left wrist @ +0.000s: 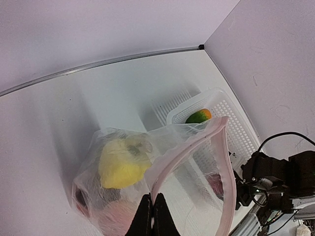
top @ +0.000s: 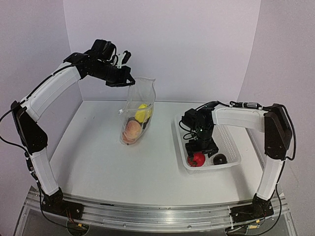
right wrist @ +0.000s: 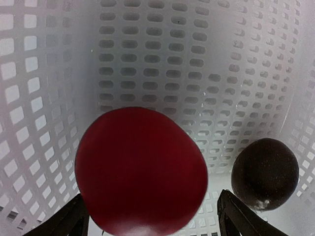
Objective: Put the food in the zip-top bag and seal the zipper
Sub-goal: Pick up the fake fruit from the bin.
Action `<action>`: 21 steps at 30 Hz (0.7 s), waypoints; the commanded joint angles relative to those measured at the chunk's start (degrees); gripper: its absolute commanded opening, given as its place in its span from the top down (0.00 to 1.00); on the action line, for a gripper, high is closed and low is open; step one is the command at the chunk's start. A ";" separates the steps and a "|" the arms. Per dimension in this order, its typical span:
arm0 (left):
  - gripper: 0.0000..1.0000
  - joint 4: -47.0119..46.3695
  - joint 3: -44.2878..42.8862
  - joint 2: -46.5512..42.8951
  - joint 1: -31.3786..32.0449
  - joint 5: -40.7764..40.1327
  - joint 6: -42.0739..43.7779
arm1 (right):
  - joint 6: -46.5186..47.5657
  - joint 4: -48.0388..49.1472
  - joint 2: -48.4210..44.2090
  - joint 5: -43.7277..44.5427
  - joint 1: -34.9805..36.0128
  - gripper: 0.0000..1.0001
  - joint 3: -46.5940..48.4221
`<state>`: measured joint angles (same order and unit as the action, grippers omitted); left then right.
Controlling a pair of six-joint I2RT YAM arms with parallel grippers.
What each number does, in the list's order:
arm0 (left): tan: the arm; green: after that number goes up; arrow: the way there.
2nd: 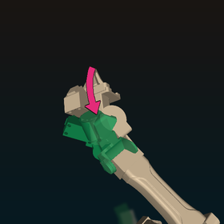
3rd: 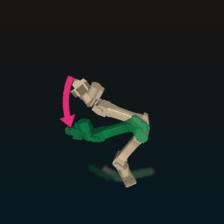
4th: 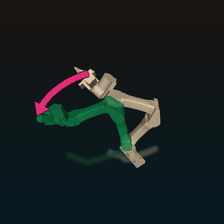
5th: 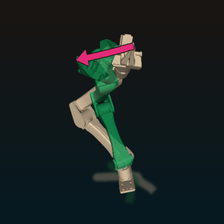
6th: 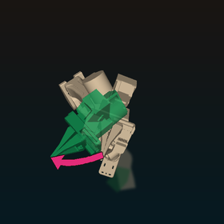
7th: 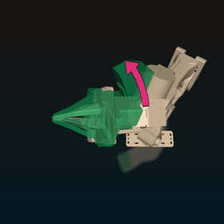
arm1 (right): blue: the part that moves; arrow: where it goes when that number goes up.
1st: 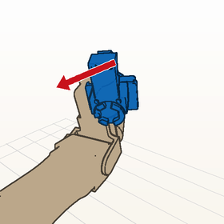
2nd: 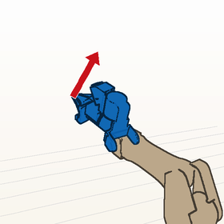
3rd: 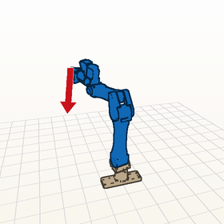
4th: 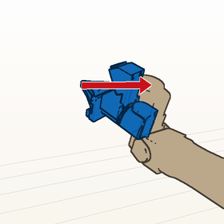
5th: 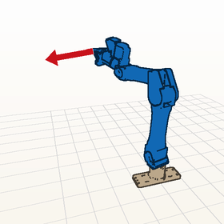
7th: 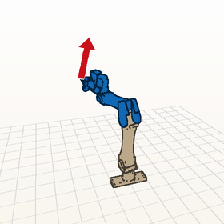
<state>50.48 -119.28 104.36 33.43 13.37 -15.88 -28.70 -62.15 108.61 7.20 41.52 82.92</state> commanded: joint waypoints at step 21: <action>1.00 -2.68 -1.99 -1.17 -0.26 -0.77 1.82 | -22.11 6.62 6.74 -0.81 0.76 0.43 7.30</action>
<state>50.46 -119.28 104.36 33.43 13.27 -14.84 -45.62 -56.75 113.98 7.72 41.59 87.76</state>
